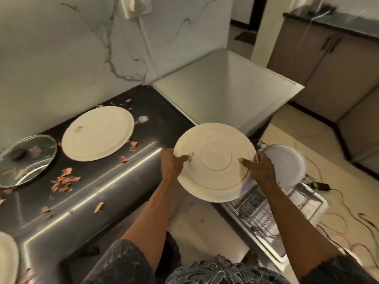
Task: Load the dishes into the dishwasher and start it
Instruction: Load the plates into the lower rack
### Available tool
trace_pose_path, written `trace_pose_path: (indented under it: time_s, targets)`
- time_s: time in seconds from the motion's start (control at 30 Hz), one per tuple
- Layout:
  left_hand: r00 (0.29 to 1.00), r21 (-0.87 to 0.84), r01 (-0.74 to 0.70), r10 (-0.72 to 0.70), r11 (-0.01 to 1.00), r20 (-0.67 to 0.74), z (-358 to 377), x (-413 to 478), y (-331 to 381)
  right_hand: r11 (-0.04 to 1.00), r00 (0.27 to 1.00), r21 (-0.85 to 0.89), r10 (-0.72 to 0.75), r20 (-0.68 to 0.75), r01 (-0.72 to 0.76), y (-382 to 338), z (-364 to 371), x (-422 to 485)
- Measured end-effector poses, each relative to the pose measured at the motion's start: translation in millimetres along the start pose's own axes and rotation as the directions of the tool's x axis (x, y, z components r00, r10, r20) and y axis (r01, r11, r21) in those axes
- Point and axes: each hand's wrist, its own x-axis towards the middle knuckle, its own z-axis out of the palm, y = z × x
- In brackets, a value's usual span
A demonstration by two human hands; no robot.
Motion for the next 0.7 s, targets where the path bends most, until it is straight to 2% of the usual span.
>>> trace_pose_path:
  time_s: [0.17,0.37,0.7]
  targets:
    - [0.994,0.092,-0.084,0.077,0.992,0.077,94.2,-20.0,32.0,0.999,0.996,0.034,0.015,-0.089,-0.012,60.5,-82.0,17.3]
    - [0.976,0.159,-0.153,0.124,0.975,0.177,197.5,-44.2,65.9,0.992,0.98,0.053,0.118,-0.162,-0.11,114.2,-167.4,43.5]
    - [0.931,0.364,-0.267,0.142,0.892,0.336,296.2,-44.9,83.1,0.954,0.94,0.208,0.261,-0.22,-0.216,183.7,-215.5,51.1]
